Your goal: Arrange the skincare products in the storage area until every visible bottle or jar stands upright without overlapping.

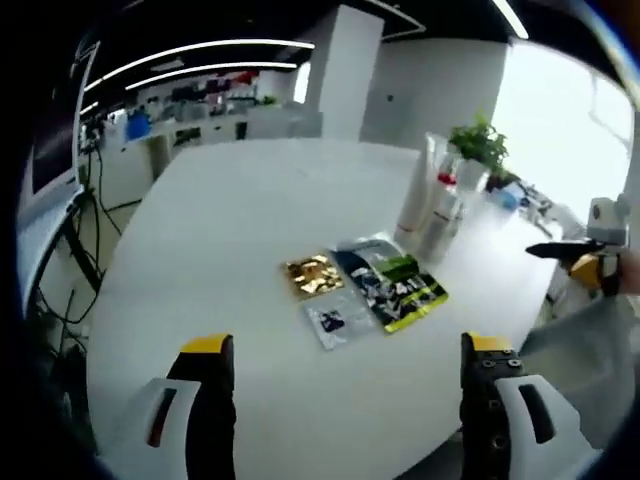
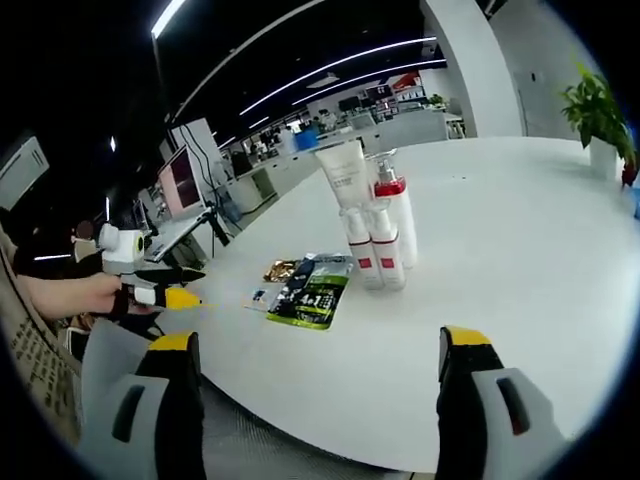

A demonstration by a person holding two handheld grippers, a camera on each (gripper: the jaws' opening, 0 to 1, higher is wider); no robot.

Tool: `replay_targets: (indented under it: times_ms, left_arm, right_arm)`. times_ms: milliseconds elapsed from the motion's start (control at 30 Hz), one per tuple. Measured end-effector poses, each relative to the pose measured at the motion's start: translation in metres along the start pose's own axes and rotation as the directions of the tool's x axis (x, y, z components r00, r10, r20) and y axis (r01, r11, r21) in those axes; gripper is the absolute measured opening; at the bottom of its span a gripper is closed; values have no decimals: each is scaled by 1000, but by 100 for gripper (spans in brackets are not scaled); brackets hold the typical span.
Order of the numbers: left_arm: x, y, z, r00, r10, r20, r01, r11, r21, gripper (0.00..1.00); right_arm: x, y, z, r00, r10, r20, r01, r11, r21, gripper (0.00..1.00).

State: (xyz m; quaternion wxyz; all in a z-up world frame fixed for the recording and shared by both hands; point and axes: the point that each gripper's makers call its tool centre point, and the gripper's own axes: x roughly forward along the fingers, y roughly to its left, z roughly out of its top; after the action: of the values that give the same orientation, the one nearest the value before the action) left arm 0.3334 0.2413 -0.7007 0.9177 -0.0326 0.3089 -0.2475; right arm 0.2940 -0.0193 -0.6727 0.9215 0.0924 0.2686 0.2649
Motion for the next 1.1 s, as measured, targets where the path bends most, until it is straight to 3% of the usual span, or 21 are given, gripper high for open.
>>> replay_targets:
  times_ms: [433,500,800,1100]
  left_arm:
    - [-32,-5,3,998,-2,61,3,1000,-14,97]
    - [-32,-6,10,996,-1,87,1,1000,5,97]
    - [-34,-2,11,994,18,107,-18,1000,3,97]
    - [-33,-2,8,996,16,91,-18,1000,13,97]
  right_arm:
    - [1,1,-2,1000,-2,-15,2,1000,-16,100]
    - [0,0,-2,1000,-5,-17,5,1000,-22,100]
    - [1,1,-2,1000,2,-15,-2,1000,-15,100]
    - [1,1,-2,1000,3,-12,-3,1000,-7,100]
